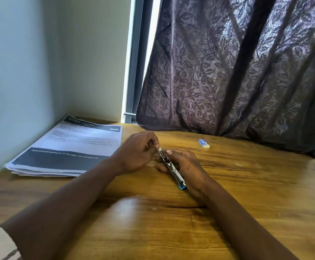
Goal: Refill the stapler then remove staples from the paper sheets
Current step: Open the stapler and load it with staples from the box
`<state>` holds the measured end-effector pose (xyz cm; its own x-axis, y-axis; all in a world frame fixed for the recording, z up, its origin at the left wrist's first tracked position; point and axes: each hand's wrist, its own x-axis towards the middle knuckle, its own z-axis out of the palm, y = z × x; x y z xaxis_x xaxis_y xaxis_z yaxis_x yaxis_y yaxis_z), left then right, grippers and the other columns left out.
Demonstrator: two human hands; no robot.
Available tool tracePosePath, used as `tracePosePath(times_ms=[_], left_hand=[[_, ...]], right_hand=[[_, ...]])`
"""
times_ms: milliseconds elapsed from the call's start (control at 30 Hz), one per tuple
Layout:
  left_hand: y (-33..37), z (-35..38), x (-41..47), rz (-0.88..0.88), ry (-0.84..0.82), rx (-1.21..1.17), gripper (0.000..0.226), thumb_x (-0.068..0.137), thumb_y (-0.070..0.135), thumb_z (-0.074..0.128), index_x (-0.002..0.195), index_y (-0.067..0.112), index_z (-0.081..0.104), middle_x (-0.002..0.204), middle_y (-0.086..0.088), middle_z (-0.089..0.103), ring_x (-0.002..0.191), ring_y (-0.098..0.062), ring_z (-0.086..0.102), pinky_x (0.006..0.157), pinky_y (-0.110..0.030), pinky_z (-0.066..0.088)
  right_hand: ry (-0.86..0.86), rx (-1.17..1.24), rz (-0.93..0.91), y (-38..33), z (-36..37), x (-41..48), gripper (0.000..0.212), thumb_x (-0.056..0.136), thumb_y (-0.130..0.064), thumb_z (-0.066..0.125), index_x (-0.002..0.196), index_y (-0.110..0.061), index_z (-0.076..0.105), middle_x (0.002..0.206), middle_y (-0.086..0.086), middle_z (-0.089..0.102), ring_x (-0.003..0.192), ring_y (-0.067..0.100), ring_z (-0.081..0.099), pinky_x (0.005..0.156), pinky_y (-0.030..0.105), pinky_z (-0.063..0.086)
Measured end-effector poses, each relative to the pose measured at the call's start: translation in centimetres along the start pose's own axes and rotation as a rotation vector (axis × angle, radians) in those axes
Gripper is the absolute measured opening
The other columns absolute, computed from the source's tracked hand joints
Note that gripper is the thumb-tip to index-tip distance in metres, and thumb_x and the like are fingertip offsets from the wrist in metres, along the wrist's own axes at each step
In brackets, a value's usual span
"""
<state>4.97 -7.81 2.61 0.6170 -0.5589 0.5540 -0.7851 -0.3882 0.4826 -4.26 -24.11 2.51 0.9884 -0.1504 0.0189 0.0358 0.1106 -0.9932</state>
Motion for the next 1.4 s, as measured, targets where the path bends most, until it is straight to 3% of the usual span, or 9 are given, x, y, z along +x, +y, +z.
tracePosePath(times_ms=[167,367,567,667,833,1033,1167,1267,1400], left_hand=[[-0.7,-2.5,0.0,-0.046,-0.164,0.149,0.016,0.101,0.022,0.055,0.086,0.028,0.056,0.085,0.010,0.060,0.078,-0.010,0.055,0.066,-0.028,0.040],[-0.6,-2.8,0.0,-0.162,-0.454,0.333,0.014,0.096,0.030,0.055,0.084,0.032,0.061,0.093,0.004,0.068,0.089,-0.015,0.059,0.078,-0.037,0.050],[-1.2,-2.5,-0.1,-0.128,-0.389,0.327,0.010,0.091,0.029,0.059,0.082,0.032,0.061,0.088,0.007,0.068,0.084,-0.014,0.061,0.074,-0.038,0.054],[-1.7,-2.3,-0.3,-0.071,-0.223,0.310,0.011,0.092,0.027,0.064,0.100,0.033,0.061,0.101,0.012,0.063,0.083,-0.008,0.055,0.068,-0.027,0.043],[-1.3,-1.5,-0.3,0.056,-0.191,0.174,0.062,0.085,0.022,0.076,0.138,0.041,0.051,0.131,0.017,0.050,0.104,-0.004,0.057,0.080,-0.024,0.047],[-1.3,-1.0,-0.2,0.109,-0.162,0.150,0.029,0.092,0.027,0.072,0.120,0.033,0.072,0.108,0.008,0.070,0.094,-0.010,0.061,0.085,-0.037,0.053],[-1.5,-1.4,-0.2,0.090,-0.154,0.131,0.029,0.094,0.028,0.070,0.123,0.030,0.072,0.110,0.005,0.072,0.093,-0.011,0.062,0.085,-0.038,0.055],[-1.8,-1.4,-0.3,0.036,-0.160,0.134,0.030,0.094,0.029,0.070,0.124,0.031,0.072,0.110,0.003,0.071,0.095,-0.013,0.061,0.086,-0.040,0.054],[-2.2,-1.2,-0.5,-0.038,-0.137,0.141,0.026,0.092,0.032,0.072,0.118,0.038,0.074,0.107,0.007,0.066,0.096,-0.011,0.057,0.085,-0.037,0.051]], right_hand=[[0.117,-0.104,-0.040,0.2,0.2,0.1,0.033,0.106,-0.023,0.051,0.107,0.006,0.067,0.091,0.024,0.068,0.075,0.033,0.065,0.062,0.030,0.055],[0.177,-0.305,-0.093,0.4,-0.2,0.1,0.032,0.104,-0.038,0.053,0.103,-0.013,0.072,0.087,0.018,0.077,0.069,0.026,0.072,0.058,0.029,0.055],[0.192,-0.315,-0.102,0.1,-0.1,-0.3,0.032,0.102,-0.043,0.055,0.102,-0.016,0.072,0.089,0.018,0.077,0.059,0.020,0.065,0.047,0.026,0.048],[0.231,-0.533,-0.196,-0.1,-0.4,-0.5,0.034,0.100,-0.051,0.054,0.096,-0.022,0.073,0.082,0.003,0.077,0.049,0.015,0.062,0.044,0.025,0.046],[0.217,-0.723,-0.313,-0.4,-1.4,-0.6,0.045,0.098,-0.059,0.052,0.082,-0.022,0.072,0.073,-0.002,0.075,0.046,0.008,0.056,0.052,0.033,0.049],[0.164,-0.725,-0.332,0.0,-1.8,-0.6,0.036,0.099,-0.050,0.055,0.082,-0.024,0.074,0.074,0.004,0.074,0.053,0.010,0.058,0.055,0.040,0.049],[0.180,-0.691,-0.348,-0.1,-2.0,-0.2,0.031,0.101,-0.041,0.054,0.088,-0.023,0.076,0.082,0.009,0.074,0.076,0.031,0.068,0.060,0.053,0.055],[0.184,-0.719,-0.345,0.0,-2.4,0.2,0.029,0.102,-0.036,0.053,0.091,-0.026,0.079,0.086,0.003,0.075,0.087,0.025,0.068,0.077,0.054,0.055],[0.174,-0.697,-0.296,0.0,-2.3,0.6,0.026,0.103,-0.030,0.055,0.099,-0.026,0.080,0.092,-0.007,0.076,0.090,0.009,0.066,0.087,0.041,0.054]])
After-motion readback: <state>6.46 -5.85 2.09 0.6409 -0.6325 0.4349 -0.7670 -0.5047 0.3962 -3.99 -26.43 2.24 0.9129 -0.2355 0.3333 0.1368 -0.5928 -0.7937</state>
